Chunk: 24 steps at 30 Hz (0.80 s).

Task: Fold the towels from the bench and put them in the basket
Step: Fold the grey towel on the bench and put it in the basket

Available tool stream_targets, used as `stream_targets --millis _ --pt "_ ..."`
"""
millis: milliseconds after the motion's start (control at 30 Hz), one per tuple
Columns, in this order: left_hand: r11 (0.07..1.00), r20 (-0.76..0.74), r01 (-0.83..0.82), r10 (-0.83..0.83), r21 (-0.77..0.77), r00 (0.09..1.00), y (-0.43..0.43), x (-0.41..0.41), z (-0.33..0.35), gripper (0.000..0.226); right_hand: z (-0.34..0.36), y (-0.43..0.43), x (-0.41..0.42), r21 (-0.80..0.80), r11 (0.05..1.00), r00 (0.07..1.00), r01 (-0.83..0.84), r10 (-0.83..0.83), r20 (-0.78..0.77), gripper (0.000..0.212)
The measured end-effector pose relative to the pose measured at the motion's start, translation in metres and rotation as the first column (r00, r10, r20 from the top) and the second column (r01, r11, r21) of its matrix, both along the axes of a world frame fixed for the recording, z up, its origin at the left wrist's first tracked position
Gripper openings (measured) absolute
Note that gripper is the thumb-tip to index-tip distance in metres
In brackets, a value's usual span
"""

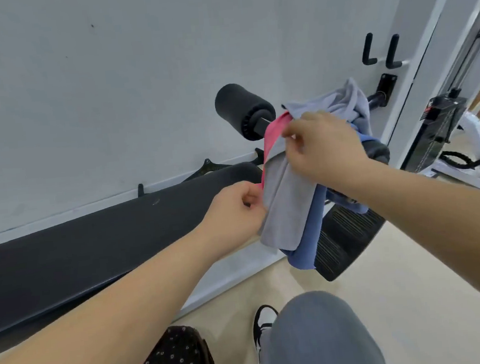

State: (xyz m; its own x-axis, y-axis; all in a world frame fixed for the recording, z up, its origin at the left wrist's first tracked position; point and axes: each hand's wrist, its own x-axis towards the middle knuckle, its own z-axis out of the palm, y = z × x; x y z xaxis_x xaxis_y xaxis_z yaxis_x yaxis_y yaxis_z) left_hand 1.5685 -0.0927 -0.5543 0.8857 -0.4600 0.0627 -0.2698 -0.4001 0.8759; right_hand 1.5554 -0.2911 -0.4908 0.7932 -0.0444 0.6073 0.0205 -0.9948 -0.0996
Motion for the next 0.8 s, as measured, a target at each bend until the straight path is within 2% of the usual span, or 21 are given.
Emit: stream_targets --millis 67,100,233,300,367,400,500,567,633,733,800 --pt "0.999 0.036 -0.007 0.009 -0.035 0.999 -0.026 0.008 0.008 0.017 0.005 -0.029 0.0 -0.09 0.992 0.994 0.084 -0.077 0.078 0.029" --pt "0.998 0.054 -0.025 0.028 -0.063 0.998 -0.04 0.014 0.015 0.022 0.004 -0.043 0.0 -0.081 0.99 0.99 0.119 -0.111 0.092 0.029" --pt "0.995 0.17 -0.041 0.057 -0.093 0.984 -0.096 0.039 0.055 0.023 -0.019 -0.075 -0.001 0.19 0.969 0.978 0.156 -0.179 0.106 0.026" --pt "0.999 0.208 -0.025 0.032 -0.038 0.978 -0.119 0.055 0.063 0.046 -0.029 -0.075 0.003 0.21 0.961 0.966 0.181 -0.214 0.143 0.028" --pt "0.998 0.191 -0.048 0.039 0.043 0.981 -0.133 0.068 0.065 0.071 -0.032 -0.071 0.006 0.14 0.97 0.959 0.199 -0.222 0.175 0.03" --pt "0.997 0.186 -0.059 0.048 0.055 0.981 -0.139 0.076 0.063 0.07 -0.033 -0.07 0.006 0.103 0.975 0.957 0.197 -0.214 0.195 0.03" --pt "0.995 0.17 -0.101 0.097 0.014 0.981 -0.144 0.094 0.065 0.034 -0.034 -0.071 0.006 0.073 0.978 0.947 0.196 -0.208 0.243 0.026" --pt "0.988 0.17 -0.154 0.156 -0.028 0.973 -0.135 0.103 0.069 0.032 -0.034 -0.068 0.005 0.094 0.974 0.946 0.206 -0.223 0.234 0.024" --pt "0.958 0.133 -0.228 0.252 -0.174 0.958 -0.118 0.108 0.075 0.028 -0.032 -0.065 0.005 0.072 0.971 0.948 0.229 -0.239 0.212 0.024" --pt "0.843 0.046 -0.376 0.425 -0.385 0.904 -0.084 0.108 0.094 0.029 -0.025 -0.064 0.0 0.121 0.961 0.949 0.25 -0.268 0.168 0.028" --pt "0.735 -0.055 -0.455 0.498 -0.502 0.865 -0.062 0.107 0.109 0.031 -0.017 -0.062 -0.001 0.039 0.955 0.952 0.294 -0.297 0.081 0.024"
